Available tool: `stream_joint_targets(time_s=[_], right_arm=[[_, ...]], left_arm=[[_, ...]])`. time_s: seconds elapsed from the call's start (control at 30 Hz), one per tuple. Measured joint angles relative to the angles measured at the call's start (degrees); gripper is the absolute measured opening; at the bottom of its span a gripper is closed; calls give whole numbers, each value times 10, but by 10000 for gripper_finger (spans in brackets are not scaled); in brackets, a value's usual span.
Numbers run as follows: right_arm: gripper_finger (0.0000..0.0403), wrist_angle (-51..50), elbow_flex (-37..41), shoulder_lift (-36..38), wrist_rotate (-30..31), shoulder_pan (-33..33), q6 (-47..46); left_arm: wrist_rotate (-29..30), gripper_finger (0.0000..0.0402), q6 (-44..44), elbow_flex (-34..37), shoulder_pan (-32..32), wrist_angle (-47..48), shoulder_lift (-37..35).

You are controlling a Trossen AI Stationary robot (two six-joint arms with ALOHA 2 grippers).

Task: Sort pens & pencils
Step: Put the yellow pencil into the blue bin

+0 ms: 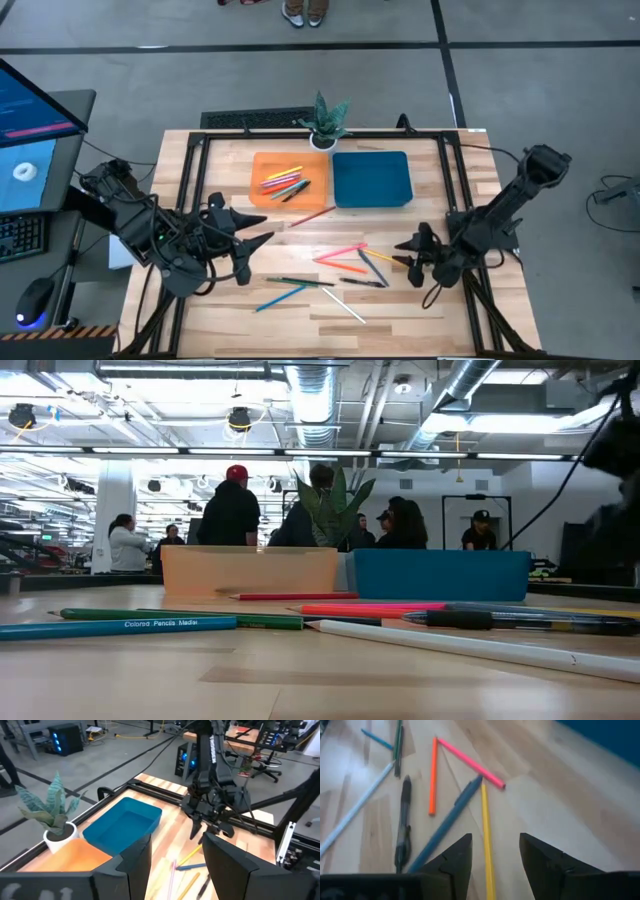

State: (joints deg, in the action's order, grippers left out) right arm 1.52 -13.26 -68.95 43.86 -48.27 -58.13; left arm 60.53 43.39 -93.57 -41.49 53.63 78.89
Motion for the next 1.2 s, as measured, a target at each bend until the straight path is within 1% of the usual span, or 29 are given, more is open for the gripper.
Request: stream_joint_targets(time_s=[0.17, 0.3, 0.47, 0.63, 0.8, 0.9, 0.97, 1.07, 1.1, 1.2], right_arm=[[182, 81, 25, -83, 11, -8, -5], [181, 173, 38, -151, 17, -9, -5], [182, 247, 38, -232, 59, -27, -10], [173, 258, 35, -289, 110, -49, -65], [153, 258, 33, -312, 131, -55, -69], [129, 253, 33, -312, 132, -54, -67], [97, 247, 33, -312, 134, -55, -68], [36, 245, 33, -313, 140, -55, -68], [25, 244, 33, -313, 140, -55, -67], [25, 245, 33, -313, 140, -55, -70]], left_arm=[[0, 167, 0, 0, 9, 1, 0], [0, 167, 1, 0, 18, 2, 0], [-1, 167, 9, 0, 24, 17, 0], [-1, 167, 23, 0, 24, 27, 0], [-2, 167, 25, 0, 24, 28, 0], [-2, 167, 25, 0, 24, 28, 0], [-2, 167, 25, 0, 24, 28, 0], [-2, 167, 25, 0, 24, 28, 0], [-2, 167, 25, 0, 24, 28, 0], [-2, 167, 25, 0, 24, 28, 0]])
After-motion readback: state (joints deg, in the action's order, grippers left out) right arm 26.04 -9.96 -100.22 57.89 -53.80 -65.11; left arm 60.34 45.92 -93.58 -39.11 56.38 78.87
